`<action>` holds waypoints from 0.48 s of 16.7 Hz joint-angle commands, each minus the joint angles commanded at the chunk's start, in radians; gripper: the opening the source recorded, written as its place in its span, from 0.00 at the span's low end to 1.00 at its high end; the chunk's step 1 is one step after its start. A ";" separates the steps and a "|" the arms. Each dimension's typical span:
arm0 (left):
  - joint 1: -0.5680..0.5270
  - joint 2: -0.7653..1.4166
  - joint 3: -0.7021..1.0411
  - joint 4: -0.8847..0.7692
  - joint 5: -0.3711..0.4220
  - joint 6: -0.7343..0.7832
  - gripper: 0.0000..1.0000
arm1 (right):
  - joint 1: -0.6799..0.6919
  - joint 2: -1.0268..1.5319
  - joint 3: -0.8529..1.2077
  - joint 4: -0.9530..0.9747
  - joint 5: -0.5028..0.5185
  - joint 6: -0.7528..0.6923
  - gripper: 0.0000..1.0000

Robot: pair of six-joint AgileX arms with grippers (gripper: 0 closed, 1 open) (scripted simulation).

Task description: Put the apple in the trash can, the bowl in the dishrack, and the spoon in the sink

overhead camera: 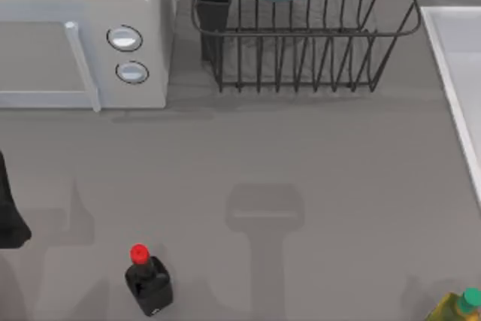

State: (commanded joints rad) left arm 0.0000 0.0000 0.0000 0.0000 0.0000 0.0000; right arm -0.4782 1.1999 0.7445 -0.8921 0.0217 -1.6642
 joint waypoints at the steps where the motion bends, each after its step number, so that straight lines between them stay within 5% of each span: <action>1: 0.000 0.000 0.000 0.000 0.000 0.000 1.00 | -0.020 0.048 0.033 -0.036 -0.002 -0.069 1.00; 8: 0.000 0.000 0.000 0.000 0.000 0.000 1.00 | -0.093 0.219 0.158 -0.161 -0.016 -0.319 1.00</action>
State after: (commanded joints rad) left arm 0.0000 0.0000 0.0000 0.0000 0.0000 0.0000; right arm -0.5714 1.4190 0.9030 -1.0526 0.0053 -1.9827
